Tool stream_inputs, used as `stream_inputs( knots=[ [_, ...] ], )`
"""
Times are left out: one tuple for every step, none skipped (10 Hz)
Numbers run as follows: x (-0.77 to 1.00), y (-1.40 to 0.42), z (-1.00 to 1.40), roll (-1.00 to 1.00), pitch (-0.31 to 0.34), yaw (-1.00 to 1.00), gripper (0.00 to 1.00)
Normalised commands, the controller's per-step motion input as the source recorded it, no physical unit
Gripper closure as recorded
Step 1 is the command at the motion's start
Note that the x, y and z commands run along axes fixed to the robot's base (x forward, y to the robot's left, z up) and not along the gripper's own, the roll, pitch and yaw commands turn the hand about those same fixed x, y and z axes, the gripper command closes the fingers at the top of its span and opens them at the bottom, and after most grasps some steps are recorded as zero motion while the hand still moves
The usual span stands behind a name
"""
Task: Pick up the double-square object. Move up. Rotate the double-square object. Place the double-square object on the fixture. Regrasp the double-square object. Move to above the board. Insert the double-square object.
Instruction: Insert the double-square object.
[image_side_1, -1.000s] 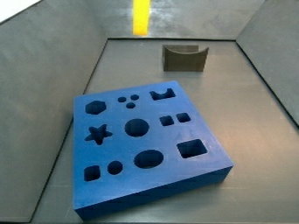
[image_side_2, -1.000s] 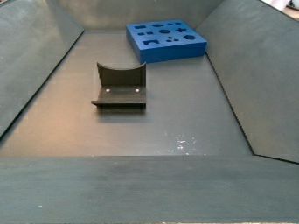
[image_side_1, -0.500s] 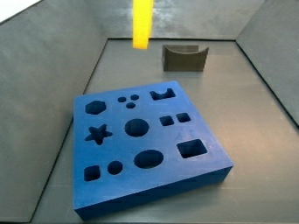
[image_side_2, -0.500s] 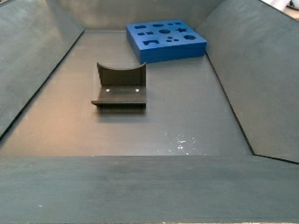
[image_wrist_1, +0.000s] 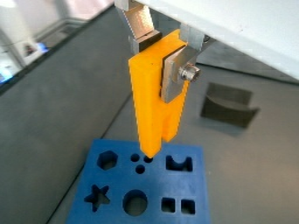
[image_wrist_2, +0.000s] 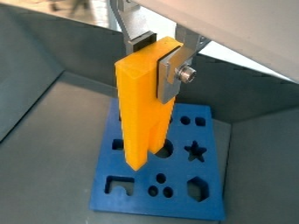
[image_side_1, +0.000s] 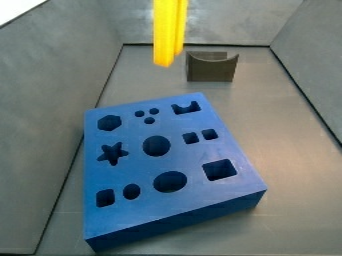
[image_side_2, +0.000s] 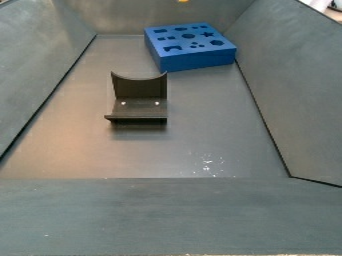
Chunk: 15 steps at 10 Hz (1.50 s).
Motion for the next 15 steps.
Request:
stream_inputs(
  knots=[
    [0.19,-0.15,-0.35,0.02,-0.006,-0.8,1.0],
    [0.17,-0.15,-0.28,0.0,0.0,-0.81,1.0],
    [0.1,-0.14,-0.15,0.0,0.0,-0.88,1.0],
    [0.0,-0.09,-0.05,-0.03,0.0,-0.98,1.0],
    [0.0,-0.07,-0.04,-0.03,0.0,-1.0,1.0],
    [0.0,-0.06,-0.06,-0.03,0.0,-1.0,1.0],
    [0.0,-0.07,-0.07,-0.02,0.0,-1.0,1.0],
    [0.0,-0.06,-0.08,-0.02,-0.01,-0.99,1.0],
    [0.13,-0.06,-0.07,-0.04,-0.059,-0.87,1.0],
    [0.27,-0.08,-0.1,-0.03,-0.07,-0.75,1.0],
    [0.33,-0.07,-0.11,-0.03,-0.067,-0.7,1.0],
    [0.44,-0.06,-0.2,0.0,-0.039,-0.61,1.0],
    [0.47,-0.09,-0.23,0.0,0.0,-0.43,1.0],
    [0.25,-0.13,-0.33,0.04,0.016,-0.17,1.0],
    [0.13,-0.14,-0.39,0.06,0.027,-0.07,1.0]
  ],
)
